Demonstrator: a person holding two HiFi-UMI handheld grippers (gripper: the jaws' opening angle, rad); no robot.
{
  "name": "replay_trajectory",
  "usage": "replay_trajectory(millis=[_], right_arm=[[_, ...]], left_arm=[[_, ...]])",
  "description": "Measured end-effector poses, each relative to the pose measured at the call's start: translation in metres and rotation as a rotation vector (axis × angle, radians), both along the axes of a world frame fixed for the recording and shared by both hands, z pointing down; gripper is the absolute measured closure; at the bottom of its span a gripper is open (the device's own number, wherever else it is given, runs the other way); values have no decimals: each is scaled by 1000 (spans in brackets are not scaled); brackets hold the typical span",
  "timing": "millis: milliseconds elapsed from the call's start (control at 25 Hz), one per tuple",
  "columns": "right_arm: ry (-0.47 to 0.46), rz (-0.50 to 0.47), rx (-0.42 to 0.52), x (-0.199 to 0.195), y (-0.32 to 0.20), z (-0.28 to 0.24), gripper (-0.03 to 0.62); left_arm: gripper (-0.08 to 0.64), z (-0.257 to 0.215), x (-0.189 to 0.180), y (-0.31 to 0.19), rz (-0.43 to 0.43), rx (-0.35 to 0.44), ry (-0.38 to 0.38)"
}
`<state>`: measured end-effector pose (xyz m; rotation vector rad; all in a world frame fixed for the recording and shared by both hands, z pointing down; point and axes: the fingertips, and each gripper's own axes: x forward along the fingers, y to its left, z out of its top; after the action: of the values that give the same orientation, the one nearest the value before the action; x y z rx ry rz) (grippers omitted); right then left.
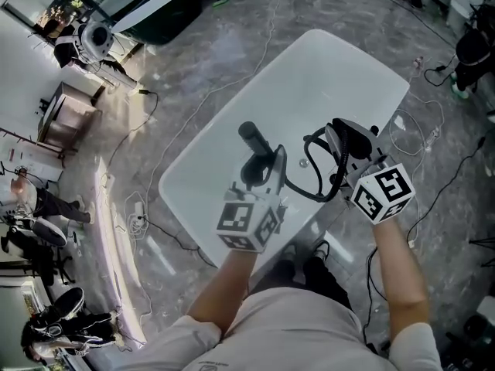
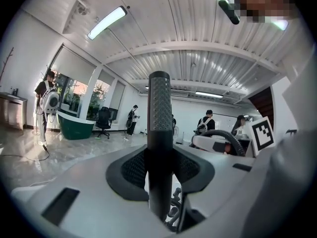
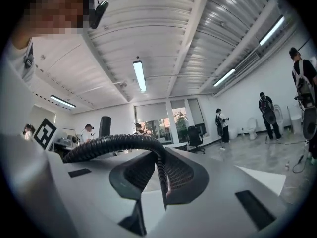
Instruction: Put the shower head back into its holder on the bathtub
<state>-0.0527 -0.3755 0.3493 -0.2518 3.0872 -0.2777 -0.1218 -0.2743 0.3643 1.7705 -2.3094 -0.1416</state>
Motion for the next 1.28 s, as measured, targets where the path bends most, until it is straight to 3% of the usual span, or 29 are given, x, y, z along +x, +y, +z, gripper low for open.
replay_trajectory(millis=[200, 280, 480, 840, 960, 1120, 1280], right_arm=[[62, 27, -102, 28, 5, 31, 525], [46, -9, -147, 38, 16, 24, 525], [-20, -143, -362, 40, 35, 19, 525], [82, -121, -493, 45, 36, 78, 525], [98, -139, -525, 50, 48, 66, 525], [208, -152, -535, 71, 74, 62, 525], [422, -40, -392, 95, 71, 94, 525]], left_arm=[[436, 3, -5, 4, 7, -1, 9], [436, 3, -5, 3, 13, 4, 11], [436, -3, 3, -6, 32, 17, 4], [436, 3, 9, -5, 42, 1, 8], [436, 3, 8, -3, 46, 5, 16], [436, 2, 12, -4, 72, 20, 19], [436, 9, 18, -9, 90, 17, 21]])
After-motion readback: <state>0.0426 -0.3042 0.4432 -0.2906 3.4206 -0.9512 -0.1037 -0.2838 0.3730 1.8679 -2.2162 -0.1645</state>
